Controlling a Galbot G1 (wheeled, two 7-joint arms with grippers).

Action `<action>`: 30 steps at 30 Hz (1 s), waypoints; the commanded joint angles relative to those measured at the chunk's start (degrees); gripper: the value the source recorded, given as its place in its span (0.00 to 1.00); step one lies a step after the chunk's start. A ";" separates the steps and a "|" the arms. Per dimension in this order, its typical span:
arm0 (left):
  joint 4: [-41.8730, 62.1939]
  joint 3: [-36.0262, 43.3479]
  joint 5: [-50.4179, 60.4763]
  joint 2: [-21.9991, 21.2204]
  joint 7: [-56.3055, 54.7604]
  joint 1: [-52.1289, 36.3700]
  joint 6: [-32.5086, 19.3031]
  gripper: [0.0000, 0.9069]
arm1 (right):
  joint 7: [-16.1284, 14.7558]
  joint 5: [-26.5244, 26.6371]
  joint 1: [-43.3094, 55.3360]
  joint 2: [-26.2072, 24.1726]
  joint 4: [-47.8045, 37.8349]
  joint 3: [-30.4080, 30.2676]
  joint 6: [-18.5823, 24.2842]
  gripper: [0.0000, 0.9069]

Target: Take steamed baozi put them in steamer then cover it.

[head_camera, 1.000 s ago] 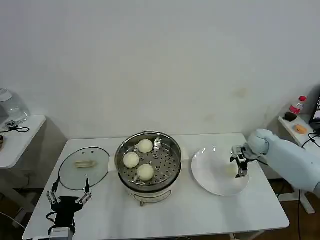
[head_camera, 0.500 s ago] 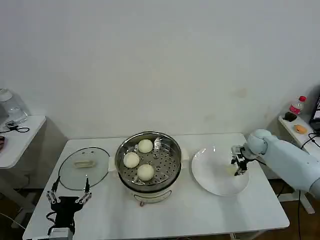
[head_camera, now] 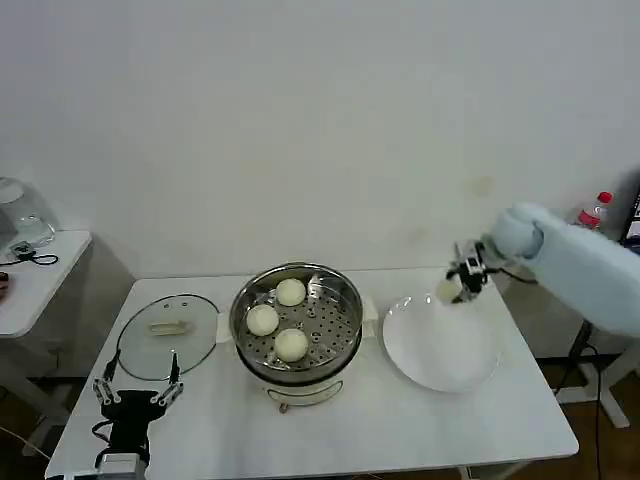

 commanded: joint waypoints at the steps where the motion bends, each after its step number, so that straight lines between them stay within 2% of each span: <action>1: -0.43 0.04 -0.07 0.09 0.06 -0.23 0.14 1.00 | 3.31 16.55 18.80 7.36 10.26 -12.88 -7.75 0.70; 11: -0.47 -0.24 -0.25 -0.08 -0.01 -0.42 0.06 1.00 | 10.57 28.12 17.90 17.53 11.91 -15.53 -17.94 0.70; 12: -0.49 -0.20 -0.24 -0.15 -0.01 -0.48 0.07 1.00 | 12.12 30.57 17.13 18.75 12.12 -15.82 -19.95 0.71; 16: -0.59 -0.04 -0.10 -0.49 -0.03 -0.75 0.08 1.00 | 13.25 32.44 14.42 21.26 11.64 -15.93 -21.41 0.71; 20: -0.71 -0.21 -0.13 -0.47 -0.03 -0.68 0.04 1.00 | 14.03 31.83 12.02 22.76 9.95 -15.76 -21.99 0.71; 23: -0.86 -0.34 -0.17 -0.50 -0.06 -0.52 0.02 1.00 | 14.02 29.08 10.38 23.11 8.41 -16.13 -22.06 0.71; 30: -1.93 -0.45 -0.25 -0.54 -0.01 0.06 0.05 1.00 | 12.90 24.95 6.87 22.40 6.35 -15.89 -21.14 0.71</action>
